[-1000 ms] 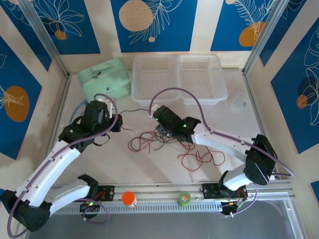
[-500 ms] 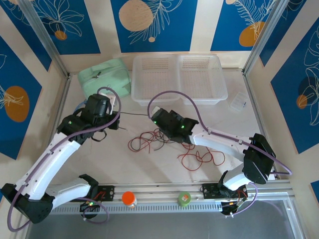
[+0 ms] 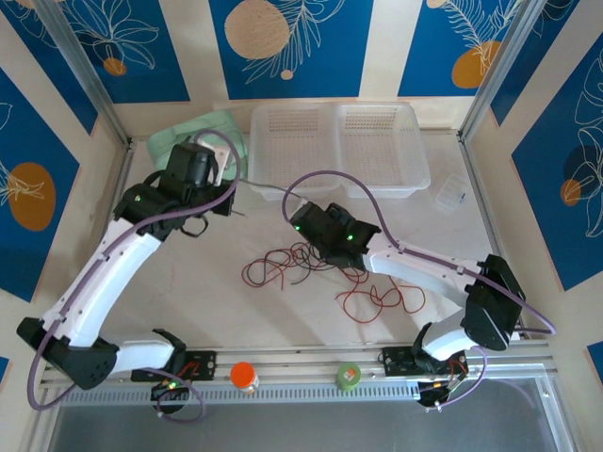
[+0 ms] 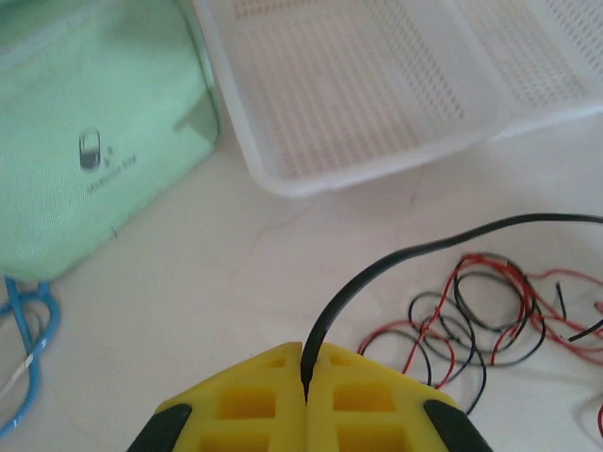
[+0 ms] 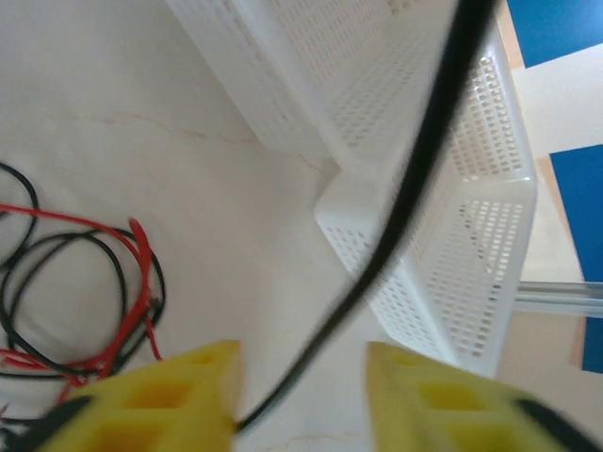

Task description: Untangle the cables

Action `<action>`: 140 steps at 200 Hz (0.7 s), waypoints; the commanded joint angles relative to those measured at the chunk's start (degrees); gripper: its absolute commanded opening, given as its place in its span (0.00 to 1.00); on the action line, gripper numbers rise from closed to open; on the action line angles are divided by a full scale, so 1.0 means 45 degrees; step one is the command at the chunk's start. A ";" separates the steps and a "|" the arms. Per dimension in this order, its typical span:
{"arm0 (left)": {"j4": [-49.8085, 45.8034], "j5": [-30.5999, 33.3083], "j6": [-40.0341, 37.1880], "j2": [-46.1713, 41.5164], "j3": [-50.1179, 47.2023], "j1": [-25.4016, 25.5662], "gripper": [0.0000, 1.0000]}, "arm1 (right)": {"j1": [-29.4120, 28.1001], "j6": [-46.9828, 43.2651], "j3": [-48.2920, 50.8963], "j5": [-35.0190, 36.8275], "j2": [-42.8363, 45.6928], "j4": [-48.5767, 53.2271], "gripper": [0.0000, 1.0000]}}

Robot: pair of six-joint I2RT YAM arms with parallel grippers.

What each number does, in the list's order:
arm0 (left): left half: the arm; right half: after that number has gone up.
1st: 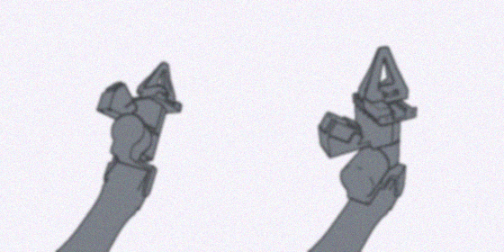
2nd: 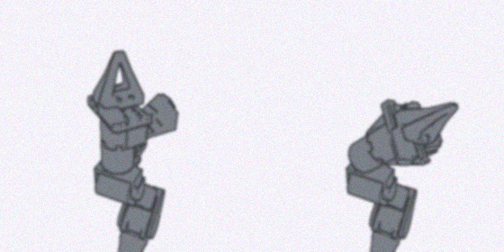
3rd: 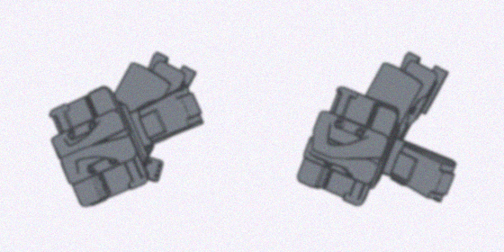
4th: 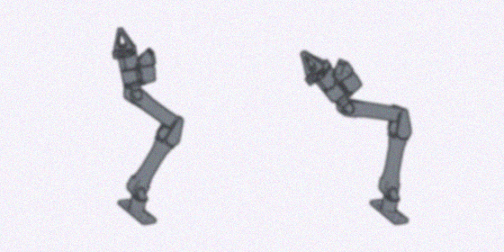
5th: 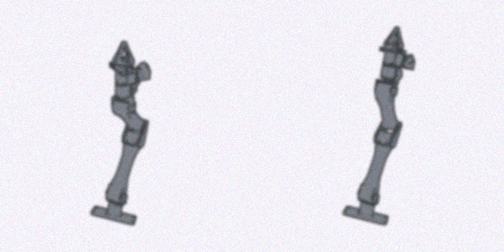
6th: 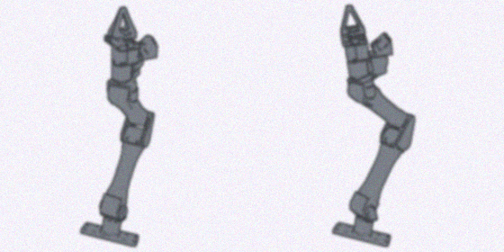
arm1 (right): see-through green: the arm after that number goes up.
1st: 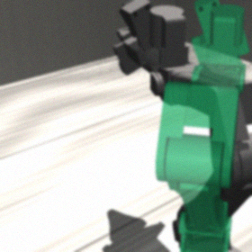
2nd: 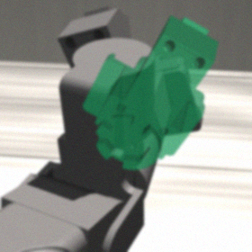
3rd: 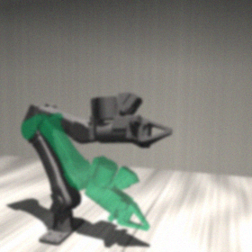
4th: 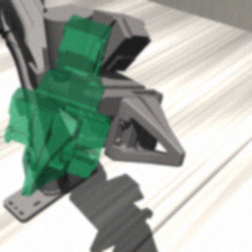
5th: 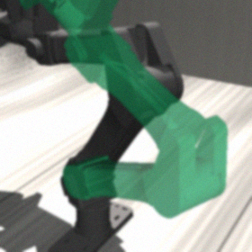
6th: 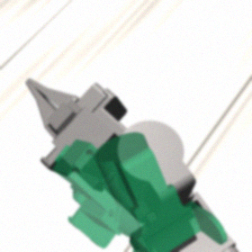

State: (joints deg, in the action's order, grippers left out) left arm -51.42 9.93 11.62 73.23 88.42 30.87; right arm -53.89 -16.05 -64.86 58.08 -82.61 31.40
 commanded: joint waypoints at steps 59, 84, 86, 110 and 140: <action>0.2224 -0.0585 -0.0744 0.3726 0.5424 -0.0044 0.00 | 0.0076 0.5420 0.0934 -0.3007 0.5591 0.2505 0.86; 0.3789 -0.1269 -0.1226 0.4558 0.6123 -0.0044 0.00 | 0.0155 0.7106 0.2359 -0.4819 0.8144 0.2208 0.99; 0.3931 -0.1348 -0.1281 0.4618 0.6159 -0.0044 0.00 | 0.0172 0.7274 0.2435 -0.4909 0.8324 0.2218 0.99; 0.5333 -0.1548 -0.1943 0.5504 0.6605 -0.0044 0.00 | 0.0312 0.9175 0.3365 -0.5513 1.0166 0.2756 0.99; 0.6569 -0.0586 -0.3011 0.6778 0.7111 -0.0045 0.00 | 0.0326 1.1372 0.4272 -0.6067 1.1550 0.3468 1.00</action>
State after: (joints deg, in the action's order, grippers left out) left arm -29.61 5.08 3.49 99.77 118.19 30.87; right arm -52.66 23.16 -48.29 35.51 -33.50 43.77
